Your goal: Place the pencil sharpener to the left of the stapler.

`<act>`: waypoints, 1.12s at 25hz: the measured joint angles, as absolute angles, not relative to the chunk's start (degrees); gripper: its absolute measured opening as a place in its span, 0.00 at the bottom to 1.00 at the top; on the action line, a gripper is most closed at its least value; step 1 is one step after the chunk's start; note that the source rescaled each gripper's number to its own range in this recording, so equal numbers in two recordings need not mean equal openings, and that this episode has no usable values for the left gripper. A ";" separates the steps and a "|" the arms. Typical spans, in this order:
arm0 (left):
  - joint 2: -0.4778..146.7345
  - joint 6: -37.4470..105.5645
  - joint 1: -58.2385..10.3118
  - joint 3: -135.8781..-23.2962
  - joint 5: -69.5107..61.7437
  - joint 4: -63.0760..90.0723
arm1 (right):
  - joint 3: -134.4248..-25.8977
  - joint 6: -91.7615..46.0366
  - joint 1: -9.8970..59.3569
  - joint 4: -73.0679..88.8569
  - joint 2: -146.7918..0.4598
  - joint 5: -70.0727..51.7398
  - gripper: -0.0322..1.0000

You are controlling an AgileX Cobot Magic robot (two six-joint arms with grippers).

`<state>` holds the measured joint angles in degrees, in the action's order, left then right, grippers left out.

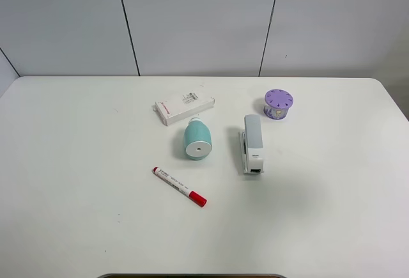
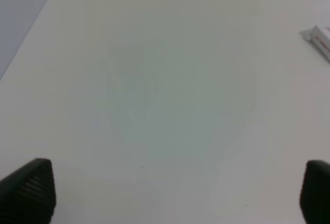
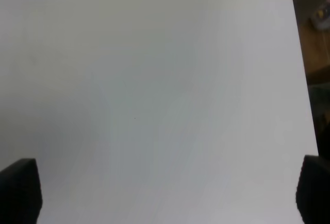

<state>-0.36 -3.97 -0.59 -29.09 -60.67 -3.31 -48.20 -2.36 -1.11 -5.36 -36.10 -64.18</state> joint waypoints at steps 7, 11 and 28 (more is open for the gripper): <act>-0.36 -3.97 -0.59 -29.09 -60.67 -3.31 | -48.13 -2.86 -1.11 -2.80 -20.90 -66.27 1.00; -0.36 -3.97 -0.59 -29.09 -60.67 -3.31 | -44.13 -3.08 -1.15 -1.90 -14.57 -66.27 1.00; -0.36 -3.97 -0.59 -29.09 -60.67 -3.31 | -28.94 -3.59 -1.15 1.27 -5.65 -61.16 1.00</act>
